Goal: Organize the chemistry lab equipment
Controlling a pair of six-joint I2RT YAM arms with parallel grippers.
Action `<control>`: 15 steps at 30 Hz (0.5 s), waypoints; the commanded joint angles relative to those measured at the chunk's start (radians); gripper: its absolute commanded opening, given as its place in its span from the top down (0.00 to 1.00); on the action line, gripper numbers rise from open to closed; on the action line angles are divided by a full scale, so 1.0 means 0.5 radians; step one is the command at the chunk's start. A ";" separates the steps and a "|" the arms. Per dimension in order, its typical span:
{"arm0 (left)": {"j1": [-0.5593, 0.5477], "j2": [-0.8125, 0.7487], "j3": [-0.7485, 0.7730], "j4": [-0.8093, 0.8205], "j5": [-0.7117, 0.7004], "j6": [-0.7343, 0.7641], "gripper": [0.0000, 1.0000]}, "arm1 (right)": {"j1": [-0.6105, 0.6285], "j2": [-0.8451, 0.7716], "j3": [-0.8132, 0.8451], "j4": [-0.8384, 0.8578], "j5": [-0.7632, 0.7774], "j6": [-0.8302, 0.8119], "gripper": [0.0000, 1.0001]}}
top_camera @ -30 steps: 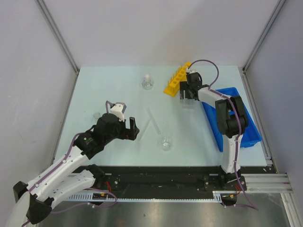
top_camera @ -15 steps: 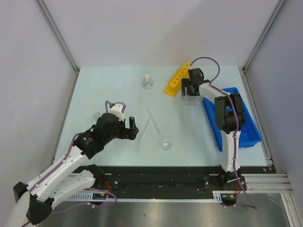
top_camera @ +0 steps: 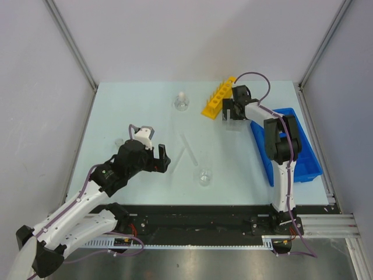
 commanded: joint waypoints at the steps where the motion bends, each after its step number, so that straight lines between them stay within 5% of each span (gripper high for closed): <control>1: 0.016 -0.041 -0.004 0.026 -0.010 0.005 0.00 | -0.005 -0.150 -0.027 0.038 0.072 -0.033 0.00; 15: 0.019 -0.081 0.008 0.016 0.003 -0.011 0.00 | 0.112 -0.524 -0.220 0.115 0.235 -0.199 0.00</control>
